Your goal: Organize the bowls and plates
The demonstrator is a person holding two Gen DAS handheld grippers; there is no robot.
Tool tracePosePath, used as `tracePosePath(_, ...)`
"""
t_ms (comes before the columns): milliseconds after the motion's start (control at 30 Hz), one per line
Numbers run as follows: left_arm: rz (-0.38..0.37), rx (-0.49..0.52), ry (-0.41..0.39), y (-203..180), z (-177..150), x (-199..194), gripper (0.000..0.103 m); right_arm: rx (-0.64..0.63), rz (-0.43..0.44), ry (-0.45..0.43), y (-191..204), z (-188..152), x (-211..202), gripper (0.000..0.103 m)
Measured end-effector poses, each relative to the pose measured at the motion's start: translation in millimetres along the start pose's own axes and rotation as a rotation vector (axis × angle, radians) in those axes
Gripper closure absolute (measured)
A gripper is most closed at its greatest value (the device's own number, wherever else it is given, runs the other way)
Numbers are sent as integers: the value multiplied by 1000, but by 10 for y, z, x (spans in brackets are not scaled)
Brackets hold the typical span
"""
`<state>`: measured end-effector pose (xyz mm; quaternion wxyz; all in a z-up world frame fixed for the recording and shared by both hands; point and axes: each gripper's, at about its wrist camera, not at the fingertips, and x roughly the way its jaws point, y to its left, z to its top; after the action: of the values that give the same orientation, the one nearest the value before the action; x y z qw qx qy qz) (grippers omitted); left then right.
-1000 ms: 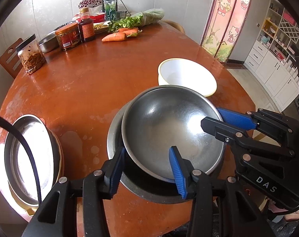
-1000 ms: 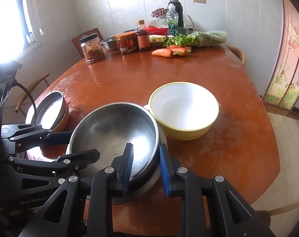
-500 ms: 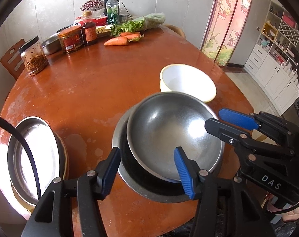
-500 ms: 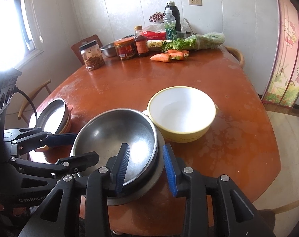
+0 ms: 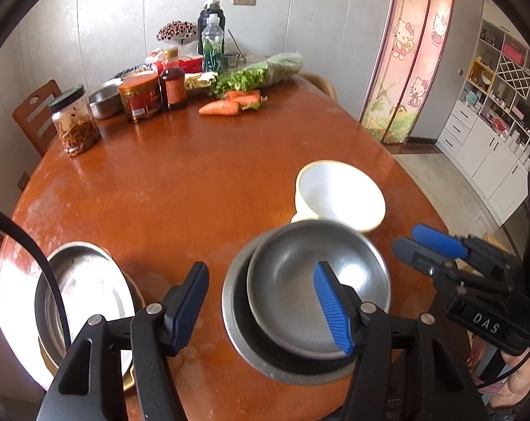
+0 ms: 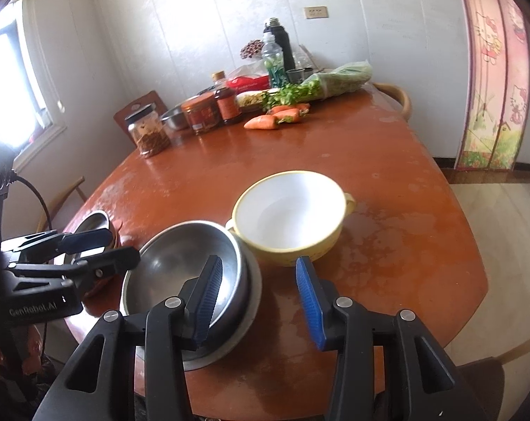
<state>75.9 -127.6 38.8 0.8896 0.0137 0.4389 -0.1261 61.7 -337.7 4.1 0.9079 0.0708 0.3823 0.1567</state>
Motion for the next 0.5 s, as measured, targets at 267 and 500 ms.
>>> tracePosePath(267, -4, -6, -47, 11, 406, 108, 37, 69, -1, -28, -200, 26, -56, 54)
tracePosePath(500, -16, -2, -7, -58, 729, 477, 33, 141, -23, -25, -424, 87, 47, 54)
